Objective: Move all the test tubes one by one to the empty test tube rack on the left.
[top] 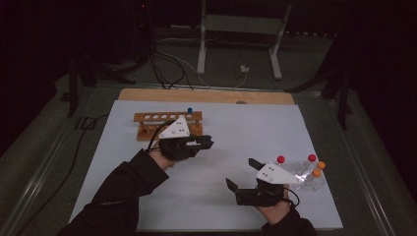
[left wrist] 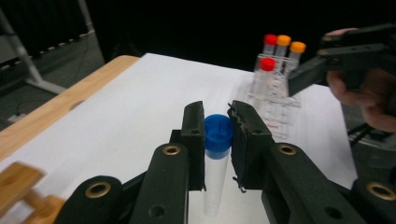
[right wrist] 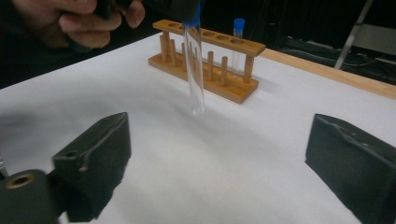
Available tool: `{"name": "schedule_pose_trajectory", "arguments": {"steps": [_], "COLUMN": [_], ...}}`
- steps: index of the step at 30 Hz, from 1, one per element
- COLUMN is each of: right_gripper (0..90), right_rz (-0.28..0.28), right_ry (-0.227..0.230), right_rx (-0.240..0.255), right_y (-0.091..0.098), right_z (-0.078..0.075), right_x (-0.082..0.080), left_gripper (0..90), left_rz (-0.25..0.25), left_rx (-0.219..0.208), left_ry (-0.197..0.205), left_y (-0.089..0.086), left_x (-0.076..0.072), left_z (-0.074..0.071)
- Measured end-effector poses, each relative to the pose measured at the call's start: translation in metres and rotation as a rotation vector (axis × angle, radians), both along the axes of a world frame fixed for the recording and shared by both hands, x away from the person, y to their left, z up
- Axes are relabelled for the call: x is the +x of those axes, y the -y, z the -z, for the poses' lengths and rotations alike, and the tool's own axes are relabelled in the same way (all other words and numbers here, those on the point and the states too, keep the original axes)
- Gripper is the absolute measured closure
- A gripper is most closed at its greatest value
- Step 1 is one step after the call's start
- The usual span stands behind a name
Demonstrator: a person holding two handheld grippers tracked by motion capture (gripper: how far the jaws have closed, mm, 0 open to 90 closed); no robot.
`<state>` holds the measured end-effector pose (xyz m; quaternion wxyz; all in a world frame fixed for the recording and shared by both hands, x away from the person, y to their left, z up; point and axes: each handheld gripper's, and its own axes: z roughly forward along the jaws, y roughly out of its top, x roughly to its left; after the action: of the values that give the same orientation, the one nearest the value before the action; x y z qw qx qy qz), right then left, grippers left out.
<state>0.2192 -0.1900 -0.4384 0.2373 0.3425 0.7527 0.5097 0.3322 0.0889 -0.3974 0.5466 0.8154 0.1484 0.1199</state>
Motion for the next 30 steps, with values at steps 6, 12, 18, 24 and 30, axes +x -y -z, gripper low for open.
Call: {"name": "schedule_pose_trajectory", "arguments": {"steps": [6,12,18,24,30], "right_gripper": [0.0,0.0,0.0,0.0,0.0], "right_rz": [-0.037,-0.042,-0.039,-0.037,-0.038], "right_ry": [-0.007,0.002,0.006,0.008,0.0], "right_rx": [0.019,0.032,0.03,0.032,0.026], "right_y": [0.004,0.006,0.007,0.008,0.008], "right_z": [-0.001,-0.002,-0.002,-0.002,-0.001], "right_x": [0.0,-0.001,-0.001,-0.001,0.0], "left_gripper": [77.7,77.7,77.7,77.7,77.7], "left_rz": [-0.067,-0.129,-0.196,-0.247,-0.291], "left_rx": [0.028,0.038,0.035,0.033,0.038], "left_ry": [0.017,0.024,0.043,0.049,0.06], "left_y": [-0.017,-0.031,-0.042,-0.048,-0.05], "left_x": [0.012,0.026,0.041,0.059,0.076], "left_z": [-0.007,-0.012,-0.018,-0.023,-0.024]}}
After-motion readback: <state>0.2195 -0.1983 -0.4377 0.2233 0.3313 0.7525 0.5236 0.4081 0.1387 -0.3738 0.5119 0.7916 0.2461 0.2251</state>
